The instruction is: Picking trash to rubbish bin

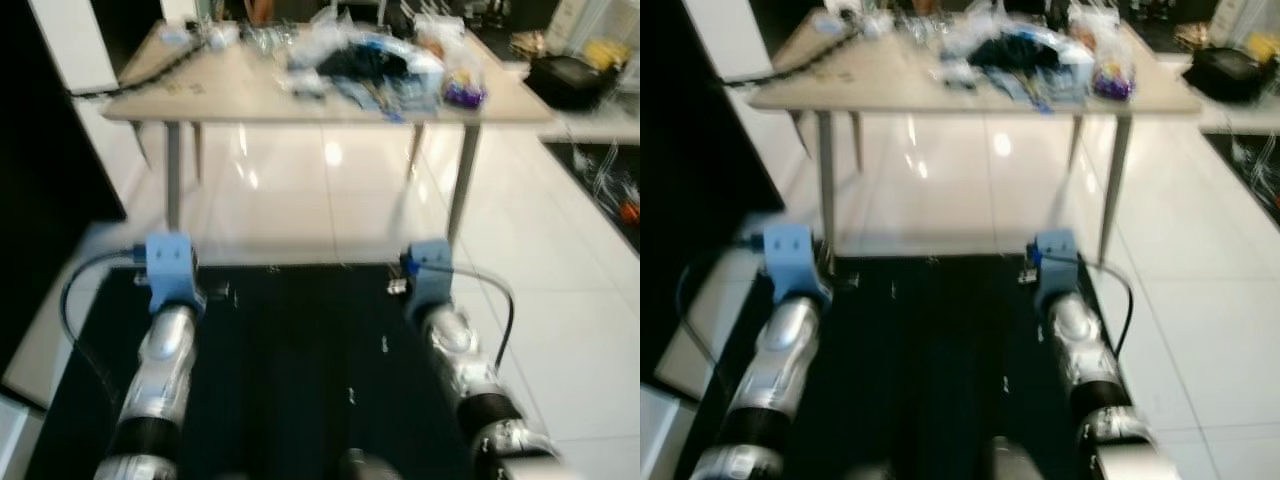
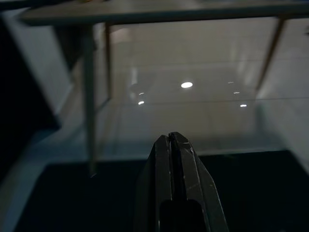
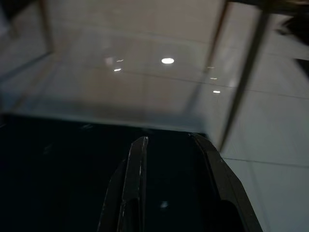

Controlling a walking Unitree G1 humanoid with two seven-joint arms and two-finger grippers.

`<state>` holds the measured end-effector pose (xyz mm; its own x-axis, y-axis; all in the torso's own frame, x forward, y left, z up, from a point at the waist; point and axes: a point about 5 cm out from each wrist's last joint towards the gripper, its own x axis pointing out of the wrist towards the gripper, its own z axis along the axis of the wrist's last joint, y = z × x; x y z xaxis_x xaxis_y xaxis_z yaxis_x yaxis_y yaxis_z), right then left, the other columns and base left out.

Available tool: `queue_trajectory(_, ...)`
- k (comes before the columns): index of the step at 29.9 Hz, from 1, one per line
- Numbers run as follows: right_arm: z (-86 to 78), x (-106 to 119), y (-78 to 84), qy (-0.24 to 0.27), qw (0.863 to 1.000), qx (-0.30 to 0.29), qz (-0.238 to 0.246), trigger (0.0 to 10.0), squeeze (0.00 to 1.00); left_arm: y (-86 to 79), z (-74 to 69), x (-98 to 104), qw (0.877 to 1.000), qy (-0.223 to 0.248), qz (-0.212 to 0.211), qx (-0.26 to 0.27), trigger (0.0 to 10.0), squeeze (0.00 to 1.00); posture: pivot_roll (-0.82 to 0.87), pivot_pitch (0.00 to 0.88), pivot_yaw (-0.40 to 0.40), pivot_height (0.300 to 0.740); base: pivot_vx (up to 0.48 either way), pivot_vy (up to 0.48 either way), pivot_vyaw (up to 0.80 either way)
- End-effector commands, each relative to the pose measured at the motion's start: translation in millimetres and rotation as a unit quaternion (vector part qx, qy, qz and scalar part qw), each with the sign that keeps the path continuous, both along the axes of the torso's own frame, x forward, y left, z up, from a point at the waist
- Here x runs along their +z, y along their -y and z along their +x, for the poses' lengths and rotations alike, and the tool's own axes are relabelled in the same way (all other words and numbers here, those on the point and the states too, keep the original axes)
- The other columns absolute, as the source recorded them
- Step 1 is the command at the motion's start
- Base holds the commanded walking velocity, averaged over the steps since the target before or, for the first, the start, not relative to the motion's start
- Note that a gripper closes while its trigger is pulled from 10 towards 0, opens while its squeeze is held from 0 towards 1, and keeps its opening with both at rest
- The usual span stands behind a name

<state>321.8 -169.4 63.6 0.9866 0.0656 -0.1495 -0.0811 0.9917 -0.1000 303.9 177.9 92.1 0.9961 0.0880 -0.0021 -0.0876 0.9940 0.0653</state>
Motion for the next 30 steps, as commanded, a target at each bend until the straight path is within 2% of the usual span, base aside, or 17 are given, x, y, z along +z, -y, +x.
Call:
queue_trajectory(1, -2.4, -3.6, -0.6, -0.006, 1.000, -0.004, 0.009, 10.0, 0.00, -1.4, -1.9, -2.3, 1.000, -0.006, 0.003, 0.000, 10.0, 0.00, 0.01, 0.016, -0.064, 0.740, 0.311, 0.000, 0.00)
queue_trajectory(26, -2.2, -2.5, -0.3, -0.005, 1.000, -0.006, 0.009, 10.0, 0.00, -1.3, -3.8, -1.8, 1.000, -0.005, 0.003, -0.002, 10.0, 0.00, 0.01, 0.019, -0.065, 0.740, 0.310, 0.000, 0.00)
queue_trajectory(30, -2.1, -2.1, 0.2, -0.005, 1.000, -0.007, 0.009, 10.0, 0.00, -1.2, -3.8, -1.4, 1.000, -0.005, 0.003, -0.002, 10.0, 0.00, 0.01, 0.024, -0.066, 0.740, 0.309, 0.000, -0.74)
